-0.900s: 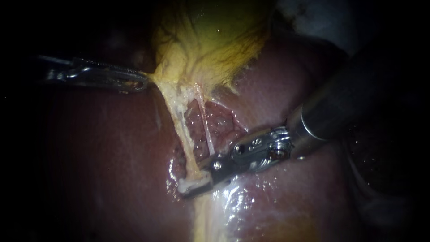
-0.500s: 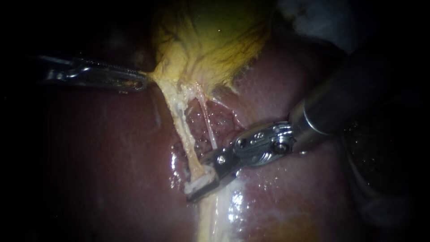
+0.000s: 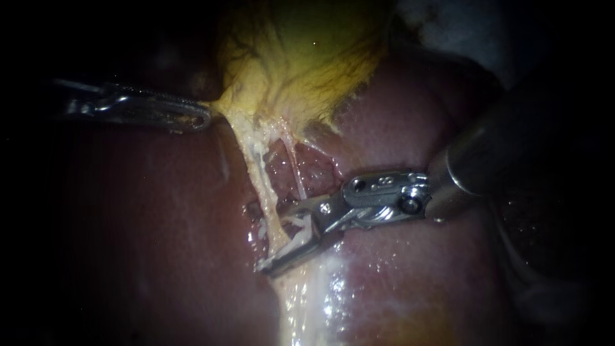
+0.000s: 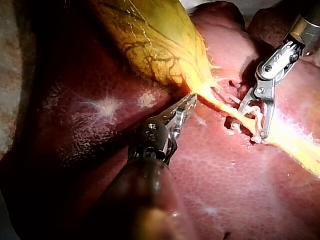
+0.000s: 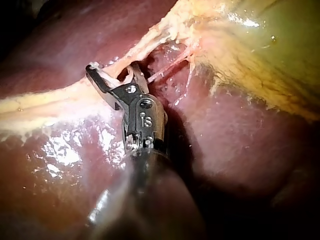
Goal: Clipping second clip left tube
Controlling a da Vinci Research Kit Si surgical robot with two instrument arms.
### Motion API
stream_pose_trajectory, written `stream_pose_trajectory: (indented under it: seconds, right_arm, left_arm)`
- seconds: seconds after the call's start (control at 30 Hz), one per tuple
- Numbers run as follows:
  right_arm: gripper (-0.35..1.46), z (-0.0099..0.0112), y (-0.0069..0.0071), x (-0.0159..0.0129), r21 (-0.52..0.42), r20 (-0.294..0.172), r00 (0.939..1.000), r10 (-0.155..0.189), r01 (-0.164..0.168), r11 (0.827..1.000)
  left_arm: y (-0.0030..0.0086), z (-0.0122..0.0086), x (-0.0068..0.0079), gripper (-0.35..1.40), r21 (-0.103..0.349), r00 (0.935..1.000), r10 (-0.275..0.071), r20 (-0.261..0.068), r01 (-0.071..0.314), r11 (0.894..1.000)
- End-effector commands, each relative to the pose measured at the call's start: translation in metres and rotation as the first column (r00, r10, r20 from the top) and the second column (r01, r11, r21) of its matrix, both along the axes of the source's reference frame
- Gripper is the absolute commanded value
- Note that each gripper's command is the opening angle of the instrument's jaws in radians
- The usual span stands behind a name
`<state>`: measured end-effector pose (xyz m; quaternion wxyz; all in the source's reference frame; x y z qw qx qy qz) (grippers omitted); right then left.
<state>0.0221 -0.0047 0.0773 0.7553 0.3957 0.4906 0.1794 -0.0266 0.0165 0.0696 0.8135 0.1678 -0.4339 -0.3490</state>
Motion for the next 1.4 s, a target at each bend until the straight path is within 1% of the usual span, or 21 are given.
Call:
stream_pose_trajectory:
  seconds: [0.03,0.1,0.17,0.2,0.33,0.37,0.47,0.57,0.6,0.67,0.7,0.77,0.8,0.93,0.97,1.07,1.17,1.23,1.33,1.4]
  right_arm:
    - [0.60,0.0000,-0.0001,0.0001,0.021,-0.013,0.9999,0.004,-0.004,1.000]
    - [0.60,0.0000,-0.0002,0.0003,0.078,-0.044,0.9989,0.016,-0.012,0.997]
    - [0.60,0.0001,-0.0004,0.0005,0.121,-0.076,0.9967,0.030,-0.021,0.992]
    - [0.60,0.0002,-0.0005,0.0006,0.144,-0.082,0.9959,0.037,-0.025,0.989]
    - [0.60,0.0004,-0.0009,0.0007,0.210,-0.124,0.9911,0.048,-0.021,0.977]
    - [0.60,0.0004,-0.0011,0.0007,0.230,-0.137,0.9889,0.057,-0.024,0.973]
    - [0.60,0.0006,-0.0014,0.0008,0.294,-0.165,0.9841,0.067,-0.016,0.956]
    - [0.59,0.0007,-0.0017,0.0007,0.358,-0.209,0.9744,0.082,-0.001,0.934]
    - [0.59,0.0008,-0.0017,0.0007,0.375,-0.232,0.9687,0.088,0.006,0.927]
    - [0.58,0.0007,-0.0018,0.0007,0.392,-0.257,0.9622,0.089,0.020,0.920]
    - [0.58,0.0007,-0.0018,0.0007,0.395,-0.264,0.9605,0.087,0.025,0.918]
    - [0.58,0.0006,-0.0019,0.0007,0.395,-0.275,0.9588,0.072,0.044,0.917]
    - [0.58,0.0006,-0.0019,0.0007,0.395,-0.283,0.9575,0.057,0.062,0.917]
    - [0.57,0.0000,-0.0019,0.0006,0.397,-0.297,0.9543,0.036,0.089,0.913]
    - [0.56,-0.0003,-0.0018,0.0006,0.399,-0.296,0.9545,0.036,0.089,0.913]
    - [0.55,-0.0015,-0.0010,0.0006,0.408,-0.286,0.9565,0.056,0.069,0.911]
    - [0.54,-0.0026,0.0003,0.0007,0.414,-0.275,0.9579,0.082,0.041,0.909]
    - [0.54,-0.0032,0.0011,0.0007,0.406,-0.279,0.9559,0.093,0.030,0.914]
    - [0.54,-0.0036,0.0016,0.0007,0.409,-0.274,0.9565,0.100,0.021,0.912]
    - [0.53,-0.0035,0.0015,0.0008,0.409,-0.273,0.9564,0.102,0.019,0.912]
  left_arm:
    - [0.0000,0.0000,0.0000,-0.35,0.000,1.0000,0.000,0.000,0.000,1.000]
    - [0.0000,0.0000,0.0000,-0.35,0.000,1.0000,0.000,0.000,0.000,1.000]
    - [0.0000,0.0000,0.0000,-0.35,0.000,1.0000,0.000,0.000,0.000,1.000]
    - [0.0000,0.0000,0.0000,-0.35,0.000,1.0000,0.000,0.000,0.000,1.000]
    - [0.0000,0.0000,0.0000,-0.35,0.000,1.0000,0.000,0.000,0.000,1.000]
    - [0.0000,0.0000,0.0000,-0.35,0.000,1.0000,0.000,0.000,0.000,1.000]
    - [0.0000,0.0000,-0.0001,-0.35,0.000,1.0000,-0.001,0.000,0.001,1.000]
    - [-0.0001,0.0001,-0.0002,-0.35,0.000,1.0000,-0.001,-0.001,0.001,1.000]
    - [-0.0001,0.0001,-0.0002,-0.35,-0.001,1.0000,-0.001,-0.001,0.001,1.000]
    - [-0.0001,0.0001,-0.0003,-0.35,-0.001,1.0000,-0.002,-0.001,0.002,1.000]
    - [-0.0001,0.0002,-0.0003,-0.35,0.000,1.0000,0.000,0.001,0.000,1.000]
    - [0.0000,0.0002,-0.0003,-0.35,0.000,1.0000,0.000,0.001,0.000,1.000]
    - [0.0000,0.0003,-0.0003,-0.35,0.000,1.0000,0.001,0.001,-0.001,1.000]
    - [0.0000,0.0003,-0.0003,-0.35,0.000,1.0000,0.001,0.001,-0.001,1.000]
    - [0.0000,0.0003,-0.0003,-0.35,0.000,1.0000,0.001,0.001,-0.001,1.000]
    - [0.0000,0.0003,-0.0002,-0.35,0.000,1.0000,0.001,0.001,-0.001,1.000]
    - [0.0000,0.0003,-0.0002,-0.35,0.000,1.0000,0.001,0.001,-0.001,1.000]
    - [0.0000,0.0003,-0.0002,-0.35,0.000,1.0000,0.001,0.001,-0.001,1.000]
    - [0.0000,0.0003,-0.0002,-0.35,0.000,1.0000,0.001,0.001,-0.001,1.000]
    - [0.0000,0.0003,-0.0002,-0.35,0.000,1.0000,0.001,0.001,-0.001,1.000]
